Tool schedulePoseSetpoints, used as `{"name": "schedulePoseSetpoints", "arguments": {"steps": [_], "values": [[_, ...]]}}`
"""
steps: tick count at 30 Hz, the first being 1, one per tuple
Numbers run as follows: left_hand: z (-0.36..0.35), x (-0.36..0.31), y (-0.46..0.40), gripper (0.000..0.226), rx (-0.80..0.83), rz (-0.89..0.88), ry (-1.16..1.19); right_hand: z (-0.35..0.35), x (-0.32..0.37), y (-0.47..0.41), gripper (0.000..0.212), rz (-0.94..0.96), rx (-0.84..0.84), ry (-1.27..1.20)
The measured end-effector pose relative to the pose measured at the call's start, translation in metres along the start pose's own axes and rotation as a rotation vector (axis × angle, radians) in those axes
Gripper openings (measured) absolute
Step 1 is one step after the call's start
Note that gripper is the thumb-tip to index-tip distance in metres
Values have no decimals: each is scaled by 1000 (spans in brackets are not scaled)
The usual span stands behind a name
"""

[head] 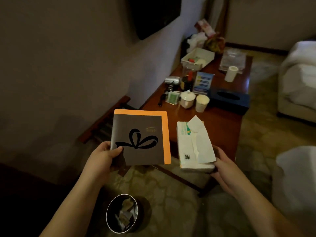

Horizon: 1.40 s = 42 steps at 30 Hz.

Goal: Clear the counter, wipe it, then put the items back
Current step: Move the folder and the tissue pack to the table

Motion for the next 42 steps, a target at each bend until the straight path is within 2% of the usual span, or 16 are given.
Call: {"name": "schedulePoseSetpoints", "arguments": {"steps": [4,8,10,14,23,29,32,39,42], "values": [[-40,-18,-24,15,68,-13,-85,33,-1,-16,57,-16,-90,-84],[-63,-30,-62,18,107,4,-155,47,-6,-39,70,-41,-124,-146],[-74,-36,-85,18,117,20,-180,49,-11,-56,61,-57,-138,-185],[-96,-39,-138,14,156,55,-208,42,-20,-93,56,-87,-151,-202],[-123,-24,-283,23,211,149,-291,9,-35,-195,64,-186,-224,-192],[-133,-16,-346,25,222,197,-375,-5,-48,-251,66,-231,-255,-133],[-136,-16,-366,29,212,162,-422,-9,-51,-270,67,-237,-266,-129],[-142,-19,-381,54,161,41,-649,-13,-47,-294,73,-198,-271,32],[-142,-13,-380,54,151,19,-678,-14,-48,-299,75,-196,-259,49]]}}
Point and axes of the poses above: each hand's wrist, its own y-axis away from the middle knuckle, its own z-axis out of the back of the hand, x = y × z, the point moved 5 cm from there along -y, towards the middle knuckle, and after that the axes turned 13 degrees about -y, right-handed, at the moved point
